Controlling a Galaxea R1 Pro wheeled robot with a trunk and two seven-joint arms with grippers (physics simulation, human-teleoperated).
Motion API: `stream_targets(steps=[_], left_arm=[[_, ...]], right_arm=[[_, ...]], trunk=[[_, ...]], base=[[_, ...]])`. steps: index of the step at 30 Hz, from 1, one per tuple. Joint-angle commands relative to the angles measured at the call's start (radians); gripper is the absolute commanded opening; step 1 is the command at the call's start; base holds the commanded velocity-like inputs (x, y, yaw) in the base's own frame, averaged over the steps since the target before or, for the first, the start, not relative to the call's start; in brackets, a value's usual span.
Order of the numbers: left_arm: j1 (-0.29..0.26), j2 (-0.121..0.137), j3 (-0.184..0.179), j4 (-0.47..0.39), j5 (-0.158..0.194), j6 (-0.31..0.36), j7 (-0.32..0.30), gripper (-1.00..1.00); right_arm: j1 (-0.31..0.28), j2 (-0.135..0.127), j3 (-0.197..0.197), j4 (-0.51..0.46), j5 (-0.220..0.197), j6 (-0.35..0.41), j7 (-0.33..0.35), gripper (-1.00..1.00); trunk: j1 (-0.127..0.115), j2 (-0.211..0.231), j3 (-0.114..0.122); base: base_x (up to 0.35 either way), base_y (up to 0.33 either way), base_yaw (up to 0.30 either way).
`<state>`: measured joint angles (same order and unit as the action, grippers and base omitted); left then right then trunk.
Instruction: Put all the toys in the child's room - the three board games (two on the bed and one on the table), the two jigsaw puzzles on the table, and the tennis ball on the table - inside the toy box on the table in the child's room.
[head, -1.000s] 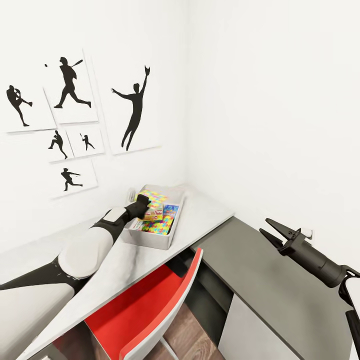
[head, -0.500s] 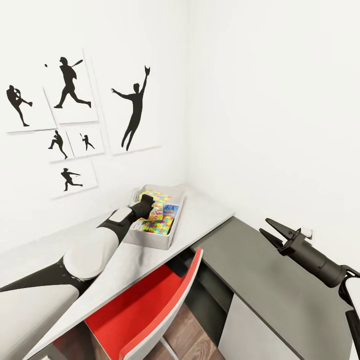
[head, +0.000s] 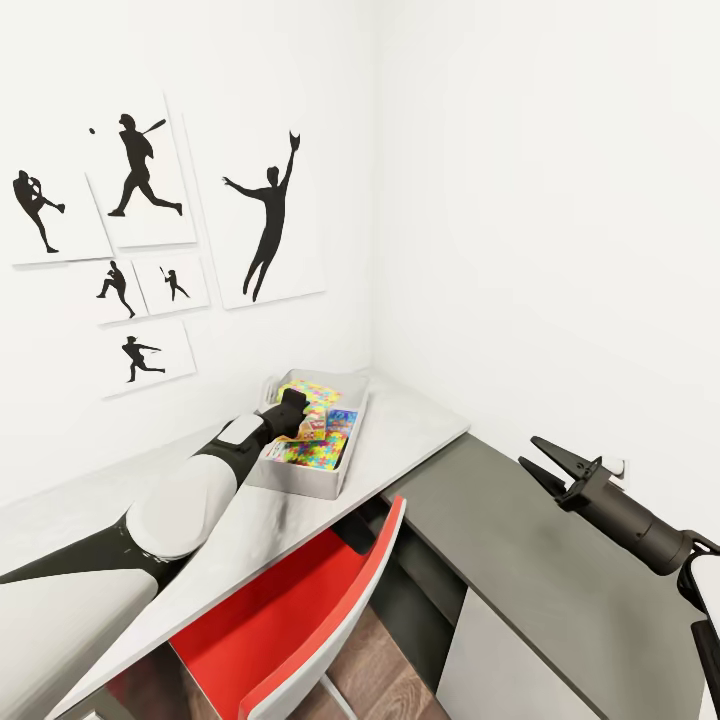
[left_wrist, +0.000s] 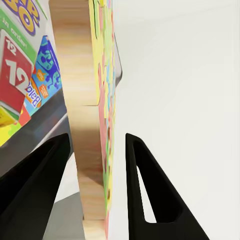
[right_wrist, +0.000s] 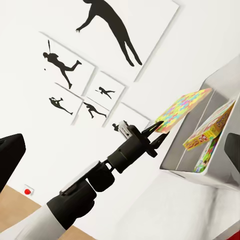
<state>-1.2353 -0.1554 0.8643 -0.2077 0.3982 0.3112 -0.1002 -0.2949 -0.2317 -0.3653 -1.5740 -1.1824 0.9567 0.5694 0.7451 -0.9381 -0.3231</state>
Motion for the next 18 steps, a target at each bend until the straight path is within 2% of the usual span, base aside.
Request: stream_targets(steps=[1,2,3,18], left_arm=[[-0.001,-0.001,0.005,-0.002,0.002,0.007,-0.001,-1.00],[-0.001,-0.001,0.005,-0.002,0.002,0.007,0.000,-1.00],[-0.001,-0.001,0.005,-0.002,0.002,0.008,0.000,1.00],[0.000,0.003,0.005,-0.002,0.002,0.020,-0.002,1.00]], right_arm=[[-0.001,0.000,-0.001,0.000,0.003,0.005,0.004,1.00],[-0.001,0.000,-0.001,0.000,0.003,0.005,0.004,1.00],[-0.001,0.000,-0.001,0.000,0.003,0.005,0.004,1.00],[-0.001,0.000,-0.001,0.000,0.003,0.005,0.004,1.00]], trunk=[[0.000,-0.001,-0.001],[0.000,-0.001,-0.001],[0.000,-0.001,-0.001],[0.000,-0.001,-0.001]], base=[[0.000,0.000,0.000],[0.000,0.000,0.000],[0.000,0.000,0.000],[0.000,0.000,0.000]])
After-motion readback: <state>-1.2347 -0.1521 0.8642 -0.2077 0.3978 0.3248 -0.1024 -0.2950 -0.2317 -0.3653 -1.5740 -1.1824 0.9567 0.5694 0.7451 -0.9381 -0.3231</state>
